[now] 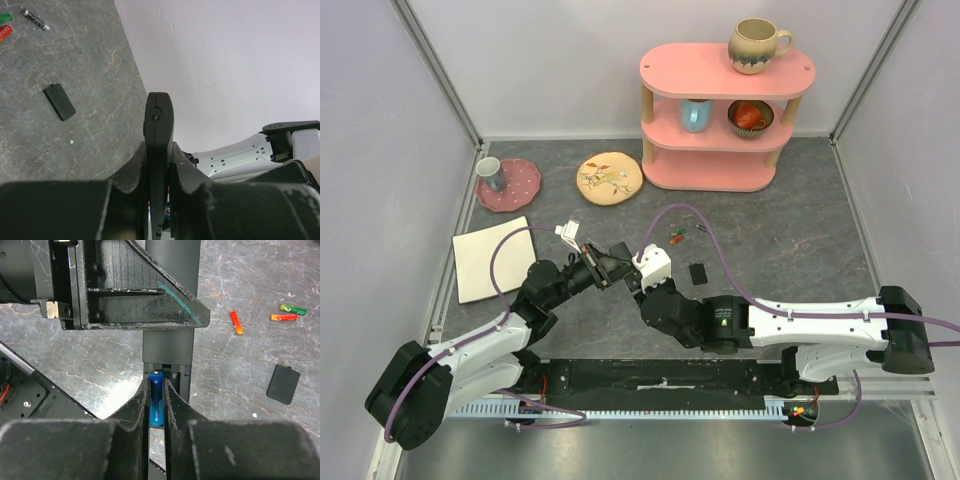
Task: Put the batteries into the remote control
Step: Load the battery into the remote control.
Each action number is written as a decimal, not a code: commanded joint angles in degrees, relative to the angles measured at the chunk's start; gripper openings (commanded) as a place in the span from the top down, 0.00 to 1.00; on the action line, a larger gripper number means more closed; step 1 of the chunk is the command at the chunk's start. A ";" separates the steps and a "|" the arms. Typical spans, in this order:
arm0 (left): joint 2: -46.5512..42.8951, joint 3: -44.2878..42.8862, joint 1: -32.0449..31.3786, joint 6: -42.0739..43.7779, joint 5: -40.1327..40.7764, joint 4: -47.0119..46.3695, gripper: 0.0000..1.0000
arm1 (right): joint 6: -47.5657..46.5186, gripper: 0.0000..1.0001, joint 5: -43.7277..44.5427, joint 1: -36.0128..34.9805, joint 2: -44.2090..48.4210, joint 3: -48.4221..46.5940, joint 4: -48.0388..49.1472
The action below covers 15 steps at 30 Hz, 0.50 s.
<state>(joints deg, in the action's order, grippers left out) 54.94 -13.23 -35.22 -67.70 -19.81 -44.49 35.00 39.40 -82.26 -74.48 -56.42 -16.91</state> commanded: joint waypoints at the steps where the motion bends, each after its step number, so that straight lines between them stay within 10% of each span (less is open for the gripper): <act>1: -1.76 -3.38 0.24 -2.08 2.94 -10.00 0.98 | 3.75 0.83 -3.28 -0.97 -0.14 -0.62 -1.82; 15: -1.76 -2.32 0.24 -4.10 3.64 -12.02 0.98 | 5.34 0.79 1.29 -1.06 0.21 -1.23 0.38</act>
<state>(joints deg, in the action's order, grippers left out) 54.94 -13.23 -35.20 -67.85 -19.18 -46.85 37.58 41.36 -82.28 -73.78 -56.42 -16.43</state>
